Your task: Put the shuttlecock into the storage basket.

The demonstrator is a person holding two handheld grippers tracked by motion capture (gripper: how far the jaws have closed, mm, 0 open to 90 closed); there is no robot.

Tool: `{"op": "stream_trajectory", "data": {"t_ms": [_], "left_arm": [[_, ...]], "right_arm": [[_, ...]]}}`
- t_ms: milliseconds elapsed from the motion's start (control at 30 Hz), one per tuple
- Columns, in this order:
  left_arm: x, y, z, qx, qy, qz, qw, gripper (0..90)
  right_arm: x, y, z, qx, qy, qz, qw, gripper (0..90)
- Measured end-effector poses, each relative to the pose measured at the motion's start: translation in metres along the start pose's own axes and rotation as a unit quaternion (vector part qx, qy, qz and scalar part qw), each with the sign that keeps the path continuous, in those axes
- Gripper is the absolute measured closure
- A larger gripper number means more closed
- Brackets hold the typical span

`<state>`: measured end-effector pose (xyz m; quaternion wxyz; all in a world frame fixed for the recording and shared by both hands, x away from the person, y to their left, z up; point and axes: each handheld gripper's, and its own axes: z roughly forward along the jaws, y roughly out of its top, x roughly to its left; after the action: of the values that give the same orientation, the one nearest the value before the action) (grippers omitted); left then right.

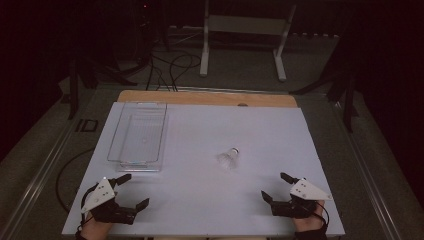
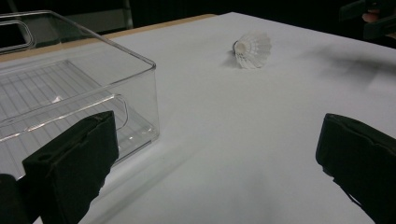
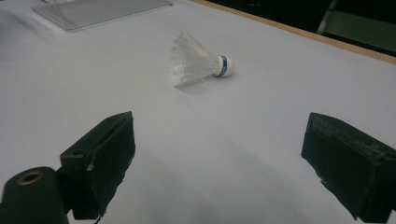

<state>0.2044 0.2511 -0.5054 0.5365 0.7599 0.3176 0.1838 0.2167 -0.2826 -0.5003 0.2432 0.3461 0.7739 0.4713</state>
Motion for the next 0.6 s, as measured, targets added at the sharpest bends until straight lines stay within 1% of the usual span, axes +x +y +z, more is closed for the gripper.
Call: {"op": "stream_trajectory", "data": {"t_ms": [167, 267, 433, 600], "left_arm": [[0.0002, 0.0003, -0.0004, 0.000, -0.001, -0.001, 1.0000, 0.0], [0.0004, 0.0006, -0.0002, 0.001, -0.002, -0.002, 1.0000, 0.1], [0.0001, 0.0012, -0.0007, 0.004, -0.003, -0.002, 1.0000, 0.0], [-0.0007, 0.0034, -0.0015, 0.001, -0.003, -0.007, 1.0000, 0.0]], "right_arm": [[0.0006, 0.0010, -0.0007, -0.002, 0.000, -0.002, 1.0000, 9.8], [0.0006, 0.0012, -0.0015, -0.007, 0.003, -0.002, 1.0000, 9.8], [0.0007, 0.0011, -0.0004, -0.006, 0.006, -0.004, 1.0000, 9.8], [0.0017, 0.0019, -0.0013, -0.010, 0.005, -0.005, 0.9999, 9.8]]}}
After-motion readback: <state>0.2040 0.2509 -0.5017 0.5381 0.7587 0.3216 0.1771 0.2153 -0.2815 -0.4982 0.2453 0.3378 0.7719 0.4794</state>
